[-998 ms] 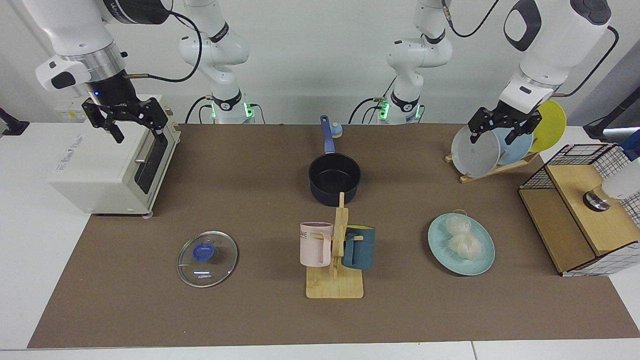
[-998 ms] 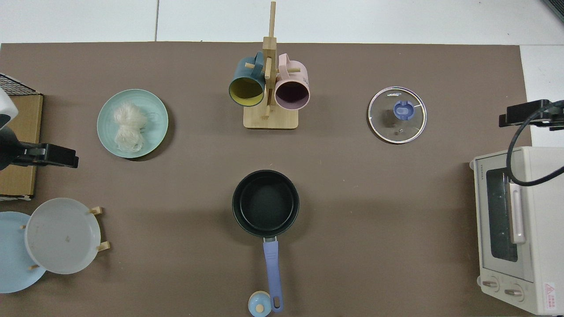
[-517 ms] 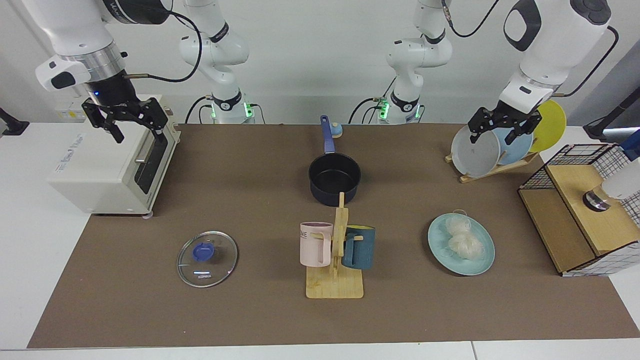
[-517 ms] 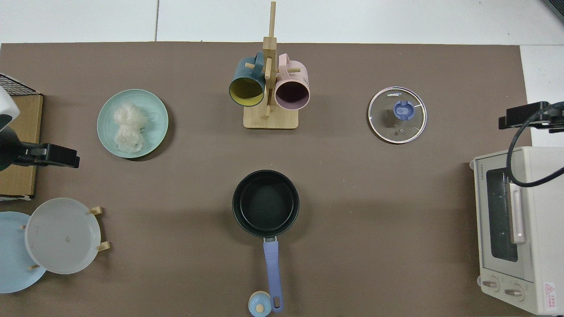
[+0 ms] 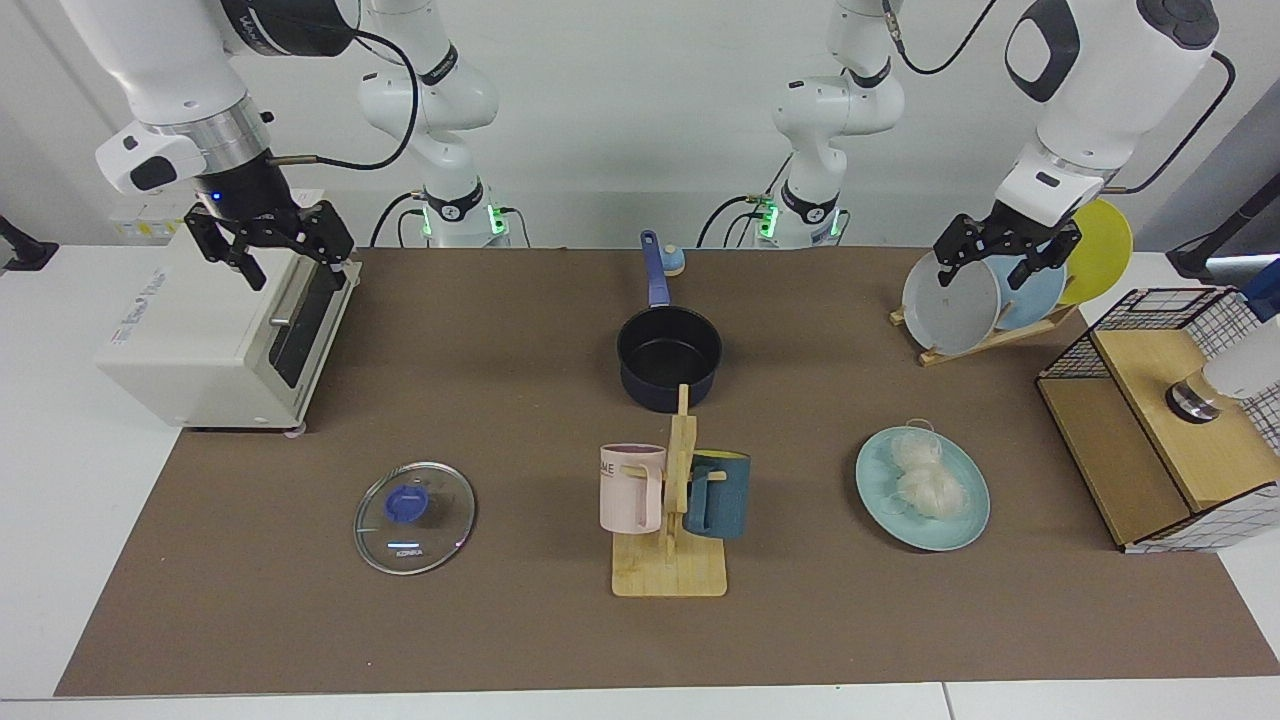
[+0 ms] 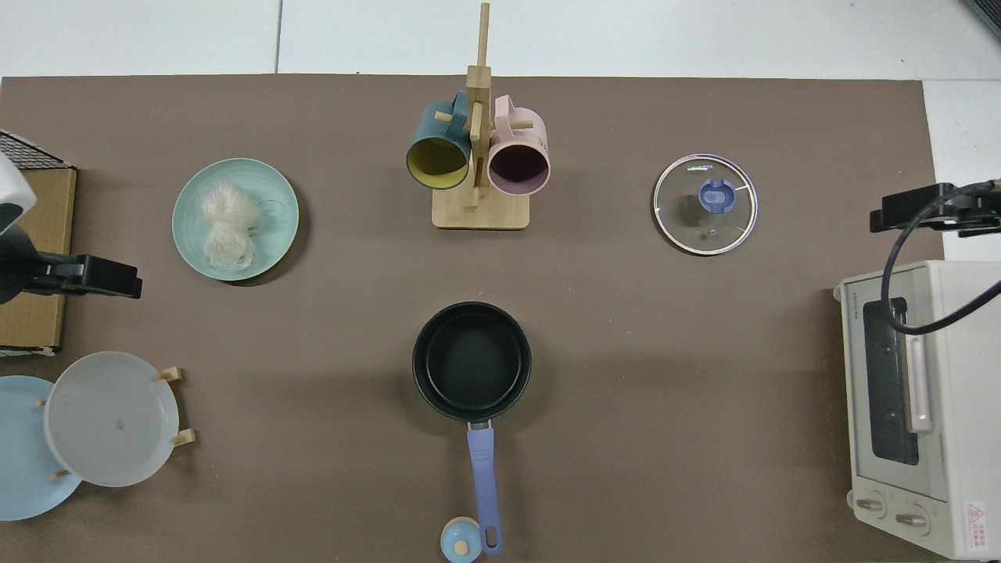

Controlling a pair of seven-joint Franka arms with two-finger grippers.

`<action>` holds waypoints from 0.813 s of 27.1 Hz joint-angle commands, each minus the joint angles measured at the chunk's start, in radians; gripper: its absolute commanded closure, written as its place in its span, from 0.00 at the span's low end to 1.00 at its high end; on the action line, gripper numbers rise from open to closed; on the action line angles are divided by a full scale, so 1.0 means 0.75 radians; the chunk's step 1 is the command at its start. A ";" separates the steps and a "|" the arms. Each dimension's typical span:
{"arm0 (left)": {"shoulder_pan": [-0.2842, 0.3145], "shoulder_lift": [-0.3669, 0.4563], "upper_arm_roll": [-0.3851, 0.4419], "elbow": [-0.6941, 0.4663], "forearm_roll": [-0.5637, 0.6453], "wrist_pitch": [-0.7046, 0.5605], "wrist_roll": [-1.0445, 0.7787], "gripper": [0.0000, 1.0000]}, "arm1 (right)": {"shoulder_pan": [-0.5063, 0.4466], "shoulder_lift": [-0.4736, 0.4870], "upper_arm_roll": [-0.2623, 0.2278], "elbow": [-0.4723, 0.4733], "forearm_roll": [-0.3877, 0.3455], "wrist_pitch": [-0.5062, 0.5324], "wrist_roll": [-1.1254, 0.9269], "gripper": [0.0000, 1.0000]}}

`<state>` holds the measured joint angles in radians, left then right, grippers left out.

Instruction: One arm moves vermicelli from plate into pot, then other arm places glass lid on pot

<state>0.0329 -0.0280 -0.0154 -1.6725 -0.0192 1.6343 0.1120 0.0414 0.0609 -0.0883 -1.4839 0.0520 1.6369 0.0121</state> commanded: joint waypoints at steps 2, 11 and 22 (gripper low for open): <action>-0.005 -0.032 0.000 -0.028 0.026 -0.005 -0.023 0.00 | 0.004 -0.008 -0.003 -0.022 0.010 0.022 0.017 0.01; -0.011 -0.030 0.000 -0.028 0.026 -0.007 -0.023 0.00 | 0.004 0.003 -0.005 -0.022 -0.002 0.037 0.015 0.00; -0.009 -0.030 0.000 -0.030 0.026 -0.007 -0.023 0.00 | 0.006 0.097 -0.003 -0.001 -0.004 0.061 0.019 0.00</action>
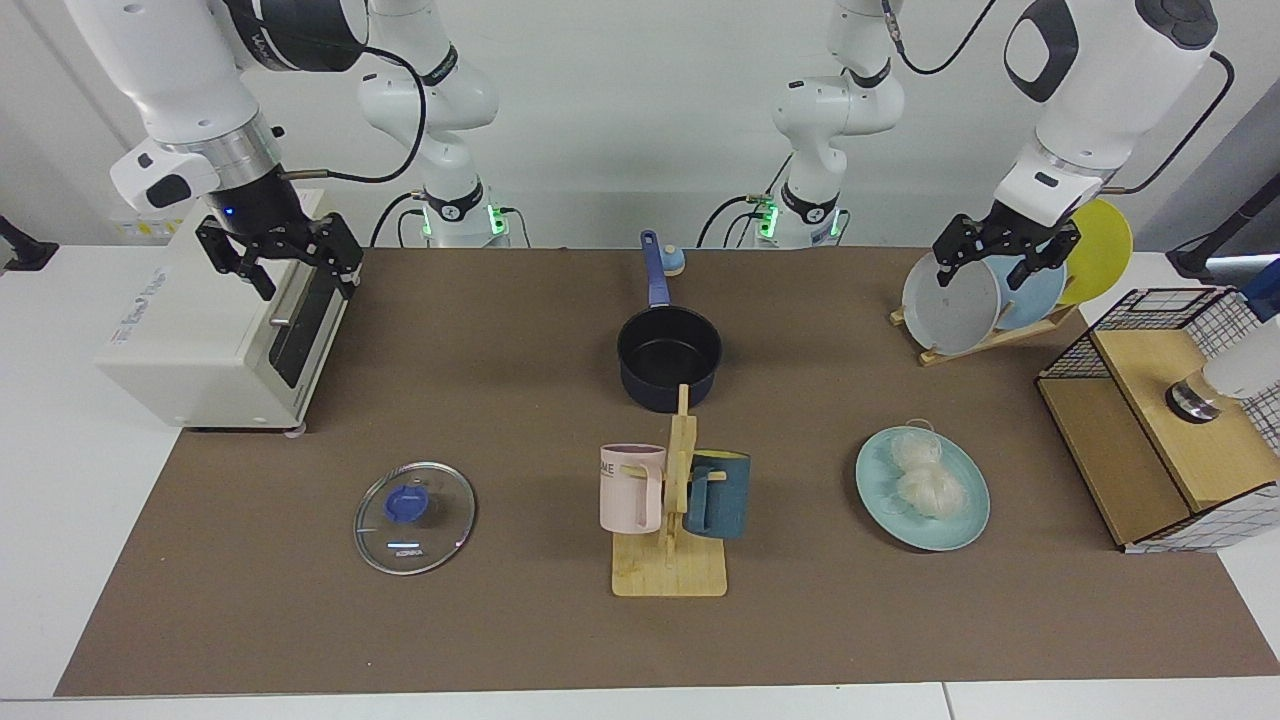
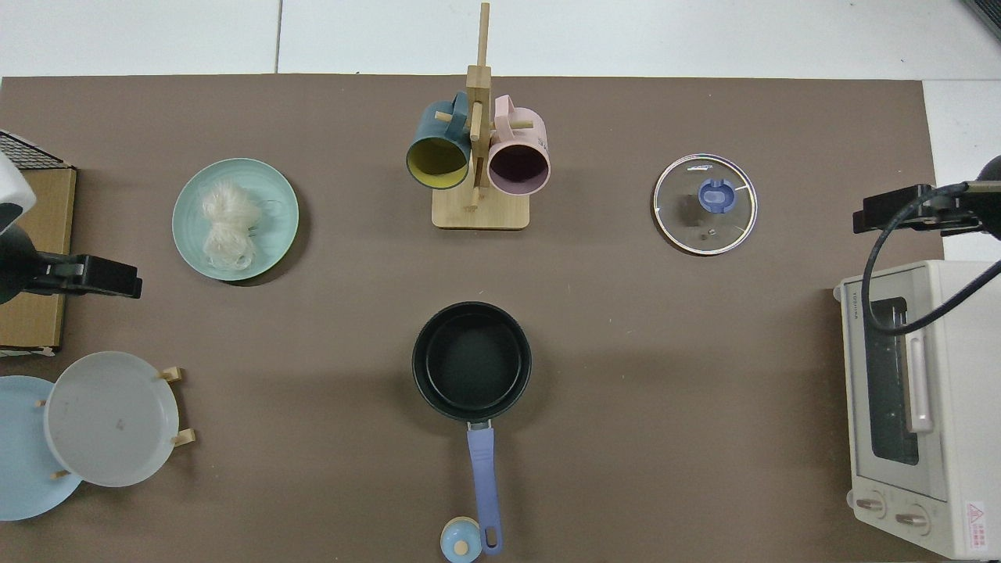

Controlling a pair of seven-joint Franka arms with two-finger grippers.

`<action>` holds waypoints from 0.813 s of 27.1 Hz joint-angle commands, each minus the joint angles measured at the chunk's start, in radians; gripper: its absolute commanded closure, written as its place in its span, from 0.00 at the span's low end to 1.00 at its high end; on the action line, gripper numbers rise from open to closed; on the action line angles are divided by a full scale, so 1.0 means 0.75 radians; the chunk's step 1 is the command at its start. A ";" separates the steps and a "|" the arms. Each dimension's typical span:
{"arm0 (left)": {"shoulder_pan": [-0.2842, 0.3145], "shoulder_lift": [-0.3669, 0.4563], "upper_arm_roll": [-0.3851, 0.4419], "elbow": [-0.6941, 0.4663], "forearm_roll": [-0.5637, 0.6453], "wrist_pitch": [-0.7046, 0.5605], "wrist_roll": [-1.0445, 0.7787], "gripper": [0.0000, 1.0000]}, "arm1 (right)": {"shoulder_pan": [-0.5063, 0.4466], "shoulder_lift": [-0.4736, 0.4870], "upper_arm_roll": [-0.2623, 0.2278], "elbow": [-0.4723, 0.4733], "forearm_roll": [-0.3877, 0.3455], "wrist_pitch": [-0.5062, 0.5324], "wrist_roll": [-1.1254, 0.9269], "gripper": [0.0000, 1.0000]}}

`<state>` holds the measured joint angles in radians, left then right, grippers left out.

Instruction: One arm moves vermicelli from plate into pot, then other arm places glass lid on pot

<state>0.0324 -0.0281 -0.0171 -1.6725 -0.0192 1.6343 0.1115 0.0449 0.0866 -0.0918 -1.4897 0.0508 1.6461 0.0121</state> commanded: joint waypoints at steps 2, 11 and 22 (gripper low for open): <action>-0.008 -0.030 0.002 -0.030 0.026 -0.007 -0.022 0.00 | 0.001 0.093 0.002 0.006 -0.002 0.088 0.019 0.00; -0.017 -0.030 0.002 -0.028 0.026 -0.007 -0.022 0.00 | 0.016 0.257 0.002 0.045 0.006 0.223 0.017 0.00; -0.011 -0.030 0.002 -0.028 0.026 -0.007 -0.022 0.00 | 0.036 0.408 0.002 0.053 0.006 0.452 0.019 0.00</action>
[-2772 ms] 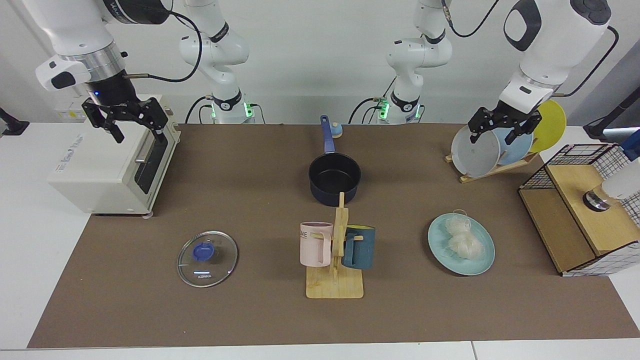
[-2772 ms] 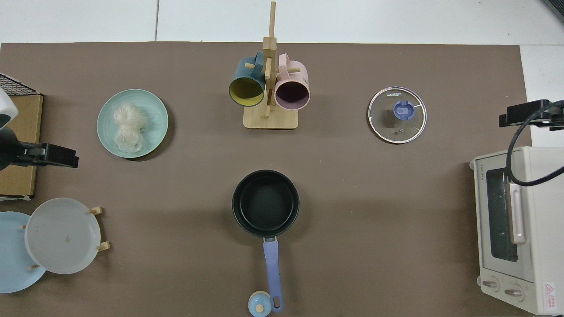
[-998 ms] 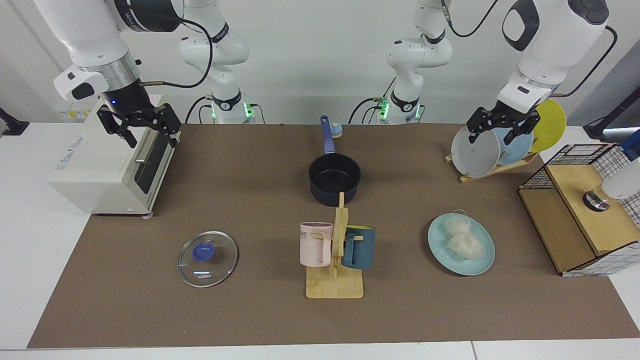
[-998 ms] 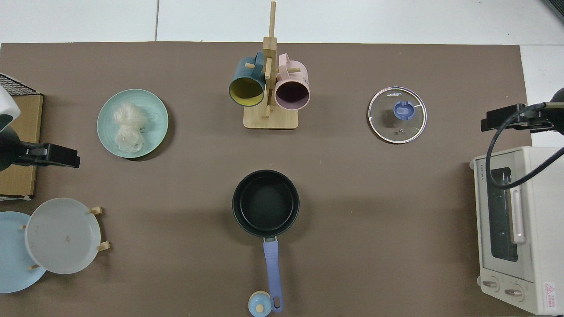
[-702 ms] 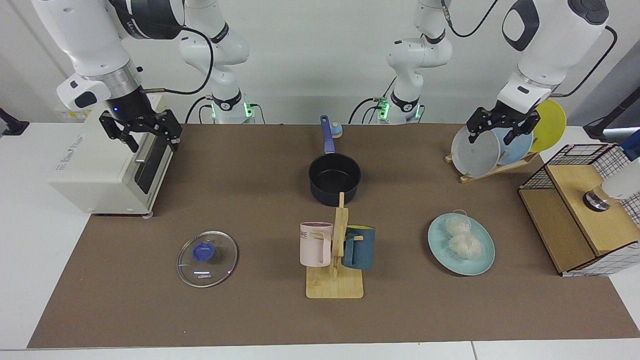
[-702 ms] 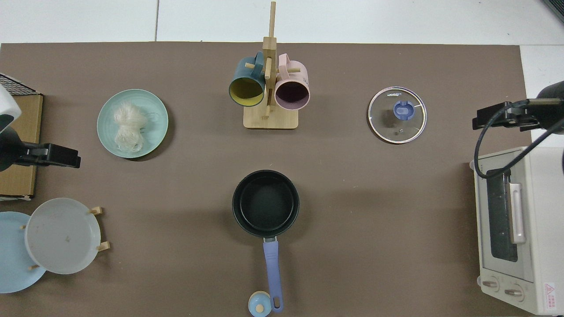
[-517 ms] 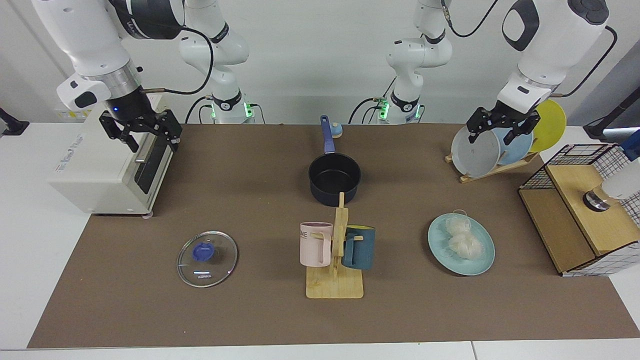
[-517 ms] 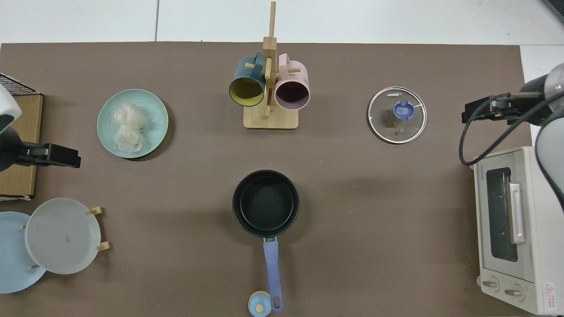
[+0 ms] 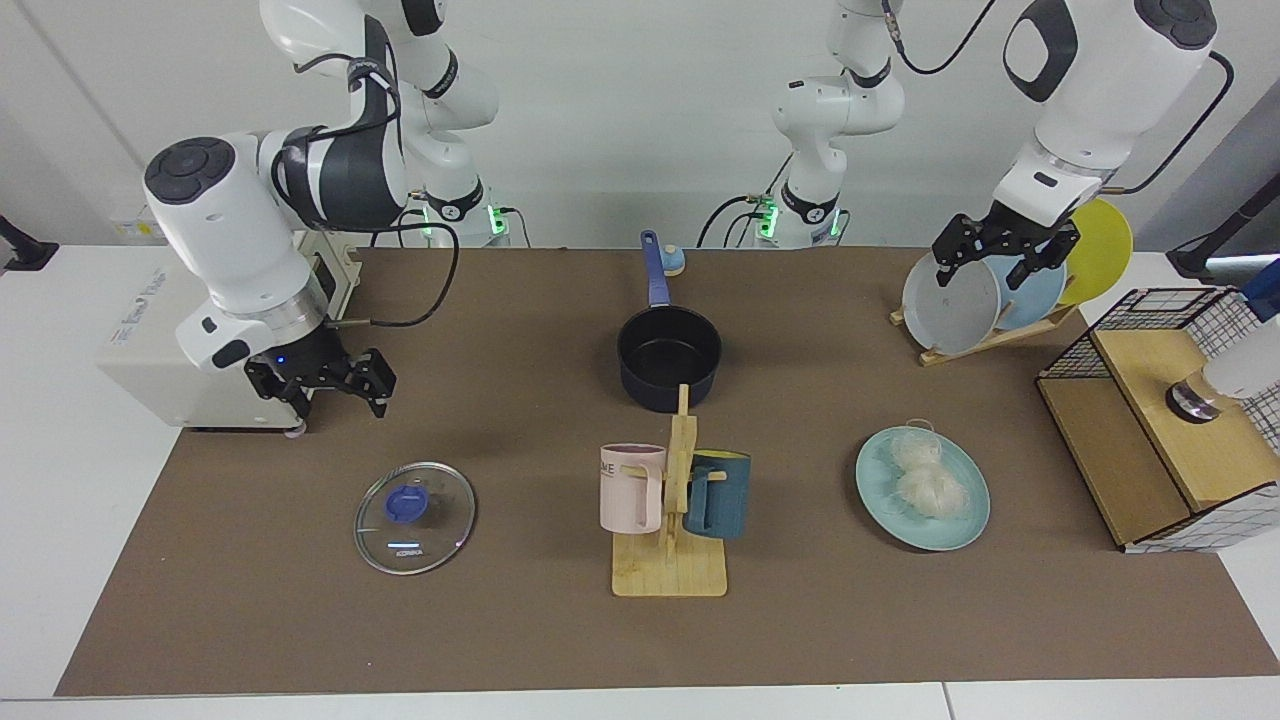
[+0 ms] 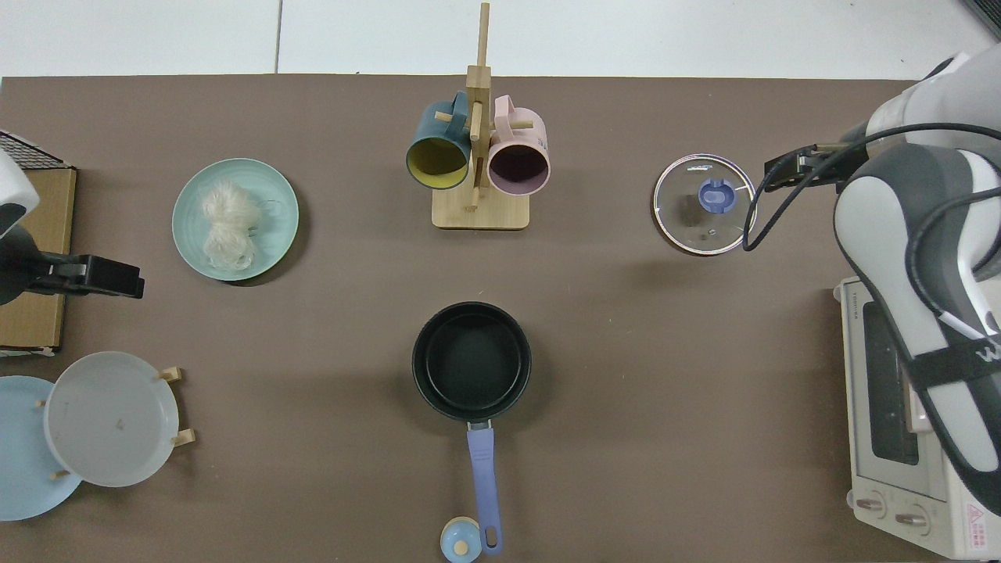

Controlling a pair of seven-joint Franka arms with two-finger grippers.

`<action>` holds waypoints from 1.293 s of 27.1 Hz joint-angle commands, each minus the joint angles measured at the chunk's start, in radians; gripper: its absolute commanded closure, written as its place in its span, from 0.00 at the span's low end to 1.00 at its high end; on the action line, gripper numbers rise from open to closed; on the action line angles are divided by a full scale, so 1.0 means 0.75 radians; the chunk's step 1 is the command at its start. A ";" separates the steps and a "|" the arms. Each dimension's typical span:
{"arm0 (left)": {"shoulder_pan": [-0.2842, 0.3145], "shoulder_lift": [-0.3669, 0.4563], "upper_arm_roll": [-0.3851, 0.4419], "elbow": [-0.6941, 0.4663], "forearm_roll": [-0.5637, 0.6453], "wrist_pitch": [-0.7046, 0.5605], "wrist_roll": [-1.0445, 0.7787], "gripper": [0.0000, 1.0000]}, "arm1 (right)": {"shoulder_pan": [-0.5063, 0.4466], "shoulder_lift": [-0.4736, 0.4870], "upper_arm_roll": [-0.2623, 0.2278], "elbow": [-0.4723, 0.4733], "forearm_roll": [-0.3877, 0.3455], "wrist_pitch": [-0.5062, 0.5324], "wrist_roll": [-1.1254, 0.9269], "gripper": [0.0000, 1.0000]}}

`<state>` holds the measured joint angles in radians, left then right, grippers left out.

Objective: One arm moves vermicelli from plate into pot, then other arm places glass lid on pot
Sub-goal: 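Reach the left gripper to the vermicelli while the right gripper reaches the lid, then grasp the white vermicelli on the blue plate with the left gripper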

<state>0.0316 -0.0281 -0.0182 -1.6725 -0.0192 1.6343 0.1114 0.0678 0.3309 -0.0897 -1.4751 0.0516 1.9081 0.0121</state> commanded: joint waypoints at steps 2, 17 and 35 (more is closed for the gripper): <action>-0.011 -0.030 0.004 -0.028 0.026 -0.007 -0.022 0.00 | 0.002 0.123 0.007 0.036 0.007 0.137 0.015 0.00; -0.005 0.080 -0.017 0.047 0.030 0.071 -0.028 0.01 | 0.002 0.287 0.044 0.044 0.023 0.354 0.012 0.00; 0.034 0.387 0.004 0.062 0.007 0.437 -0.026 0.01 | 0.045 0.385 0.044 0.038 0.015 0.444 0.006 0.00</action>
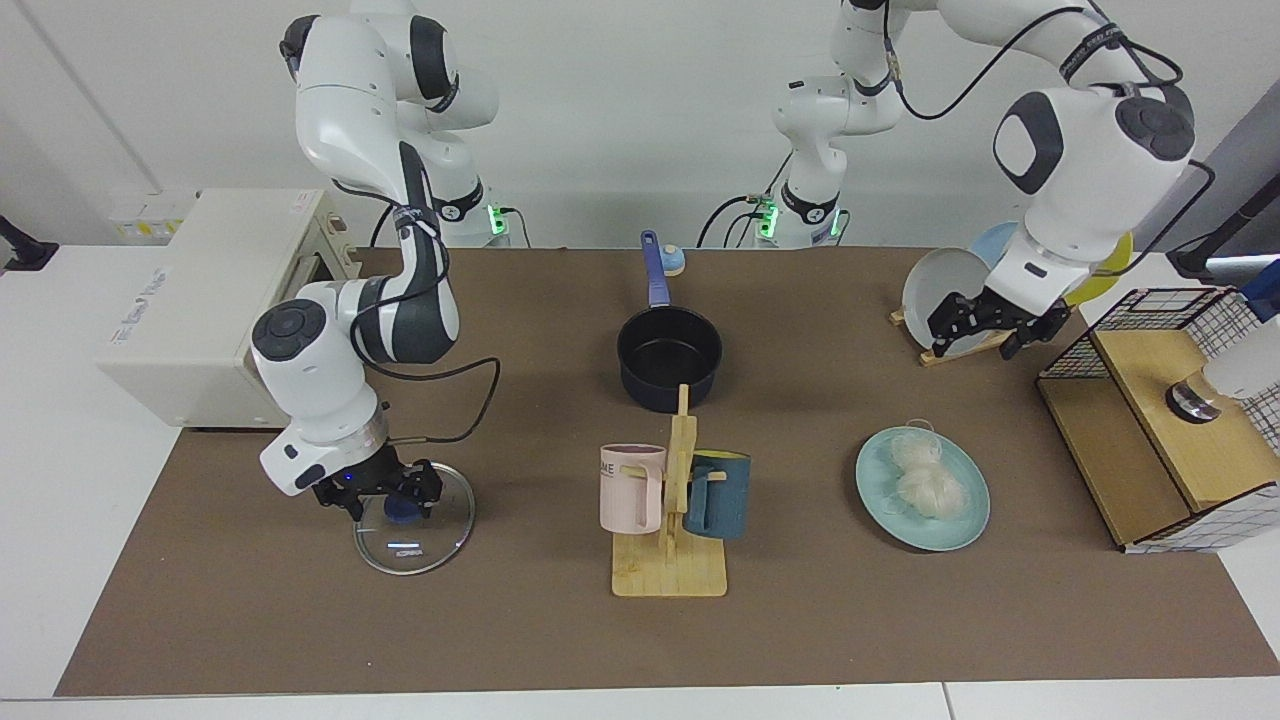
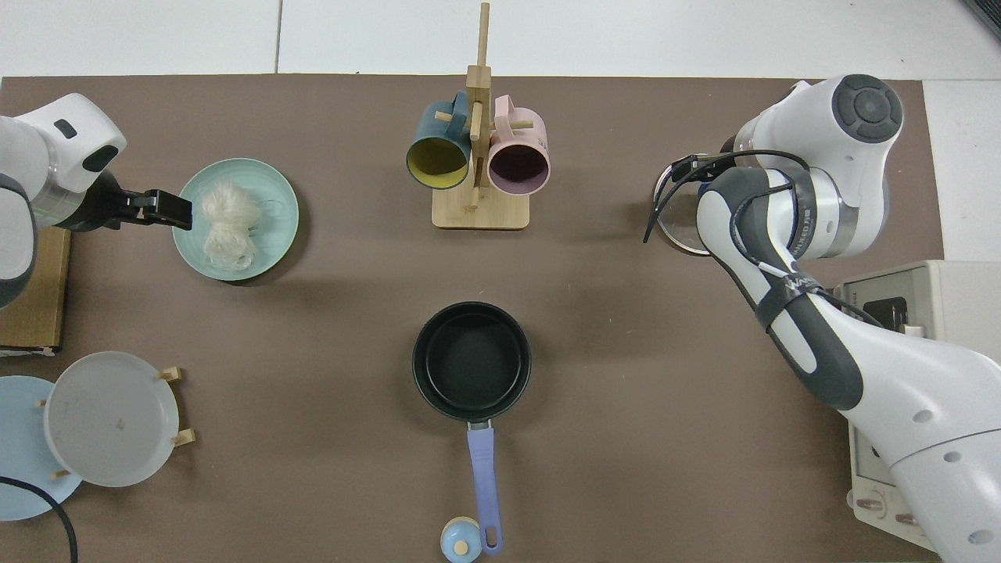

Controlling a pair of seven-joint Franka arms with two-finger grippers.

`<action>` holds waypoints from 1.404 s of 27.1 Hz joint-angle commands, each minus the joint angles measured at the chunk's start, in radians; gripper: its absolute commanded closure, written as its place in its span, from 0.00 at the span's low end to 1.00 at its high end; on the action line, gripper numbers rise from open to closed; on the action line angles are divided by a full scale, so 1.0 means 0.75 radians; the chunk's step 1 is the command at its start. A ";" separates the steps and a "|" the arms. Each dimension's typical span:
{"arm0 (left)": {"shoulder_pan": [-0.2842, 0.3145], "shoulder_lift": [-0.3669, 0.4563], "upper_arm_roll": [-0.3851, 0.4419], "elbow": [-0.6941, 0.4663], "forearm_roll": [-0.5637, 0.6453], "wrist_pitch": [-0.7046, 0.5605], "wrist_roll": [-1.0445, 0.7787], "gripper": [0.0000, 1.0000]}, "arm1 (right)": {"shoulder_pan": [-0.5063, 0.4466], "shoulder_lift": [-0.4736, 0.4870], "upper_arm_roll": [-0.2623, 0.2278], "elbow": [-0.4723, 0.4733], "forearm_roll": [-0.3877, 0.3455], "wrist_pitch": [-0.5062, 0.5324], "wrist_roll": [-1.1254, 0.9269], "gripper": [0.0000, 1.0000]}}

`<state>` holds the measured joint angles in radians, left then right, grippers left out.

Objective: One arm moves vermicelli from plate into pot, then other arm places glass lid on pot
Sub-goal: 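Grasp the white vermicelli on the blue plate with the left gripper, then carry the vermicelli with the left gripper over the black pot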

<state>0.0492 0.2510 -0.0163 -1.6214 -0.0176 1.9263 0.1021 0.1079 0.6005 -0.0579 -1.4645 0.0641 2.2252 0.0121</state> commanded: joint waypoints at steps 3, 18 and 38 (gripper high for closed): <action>-0.002 0.099 -0.007 -0.010 0.005 0.119 -0.054 0.02 | -0.015 0.034 0.004 0.020 -0.010 0.025 -0.004 0.00; -0.004 0.258 -0.021 -0.147 0.003 0.520 -0.154 0.01 | -0.021 0.048 0.004 -0.015 -0.063 0.003 -0.035 0.01; -0.008 0.199 -0.052 -0.274 0.007 0.590 -0.212 1.00 | -0.009 0.036 0.004 -0.029 -0.065 -0.038 -0.170 1.00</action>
<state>0.0449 0.4398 -0.0600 -1.7880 -0.0194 2.3616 -0.0444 0.1008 0.6375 -0.0612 -1.4879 0.0186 2.2189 -0.0887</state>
